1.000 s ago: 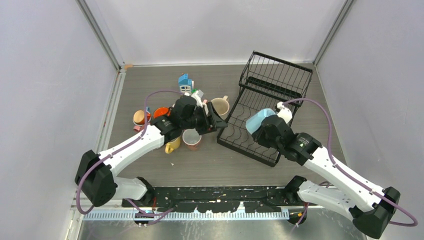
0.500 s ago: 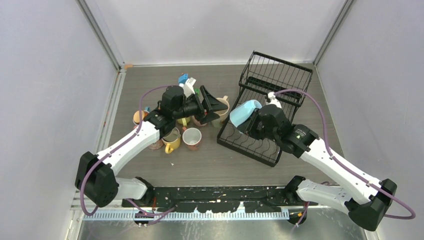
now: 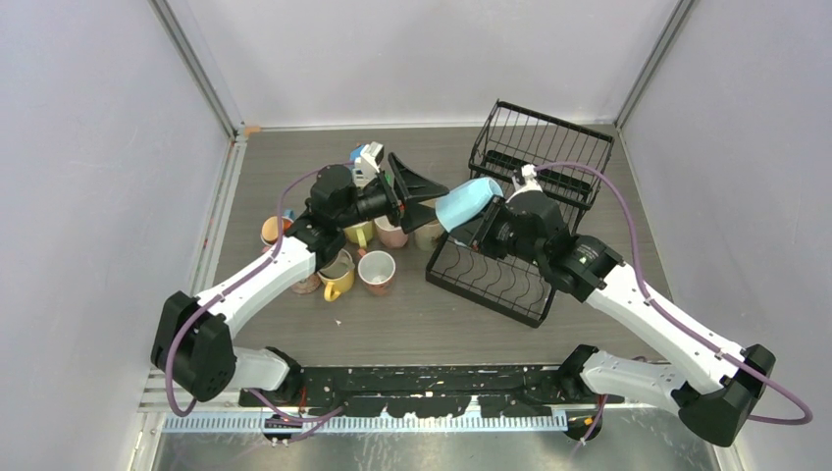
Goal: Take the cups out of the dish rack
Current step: Place the cup at the center of the board.
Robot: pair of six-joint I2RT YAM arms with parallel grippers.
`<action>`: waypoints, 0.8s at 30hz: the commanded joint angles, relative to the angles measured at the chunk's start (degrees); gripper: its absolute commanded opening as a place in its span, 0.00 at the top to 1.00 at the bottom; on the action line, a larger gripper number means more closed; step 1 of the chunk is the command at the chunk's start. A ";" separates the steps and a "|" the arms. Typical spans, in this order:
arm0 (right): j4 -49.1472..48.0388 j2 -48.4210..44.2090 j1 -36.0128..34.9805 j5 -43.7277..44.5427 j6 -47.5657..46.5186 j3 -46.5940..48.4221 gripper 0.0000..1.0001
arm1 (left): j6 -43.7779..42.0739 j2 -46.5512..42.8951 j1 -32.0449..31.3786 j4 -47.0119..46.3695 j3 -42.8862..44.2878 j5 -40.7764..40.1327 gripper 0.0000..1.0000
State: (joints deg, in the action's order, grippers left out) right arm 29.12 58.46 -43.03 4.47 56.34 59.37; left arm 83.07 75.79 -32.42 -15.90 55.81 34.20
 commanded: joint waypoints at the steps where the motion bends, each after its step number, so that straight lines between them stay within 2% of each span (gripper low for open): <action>1: -13.37 -0.63 -0.23 -3.20 1.34 2.46 0.99 | 8.27 0.93 0.65 -12.45 -1.48 2.45 0.17; 8: -23.32 0.09 -0.30 -7.87 3.91 -0.20 0.99 | 17.92 2.26 0.70 -25.73 -3.38 1.78 0.25; 13: -28.84 0.26 -0.25 -9.89 5.26 -2.62 0.99 | 22.21 2.08 0.97 -31.64 -4.19 0.33 0.39; 18: -33.11 -0.52 -0.24 -11.12 5.87 -4.71 0.99 | 23.59 1.22 1.39 -33.21 -4.55 -0.25 0.56; 24: -32.89 -1.62 -0.14 -13.19 4.80 -6.18 0.99 | 23.54 0.20 1.57 -32.84 -4.65 -0.17 0.67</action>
State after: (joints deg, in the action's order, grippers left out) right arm 2.63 59.20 -43.03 -6.26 62.41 53.43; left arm 105.08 78.35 -31.03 -43.05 50.81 34.09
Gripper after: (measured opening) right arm 0.249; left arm 0.353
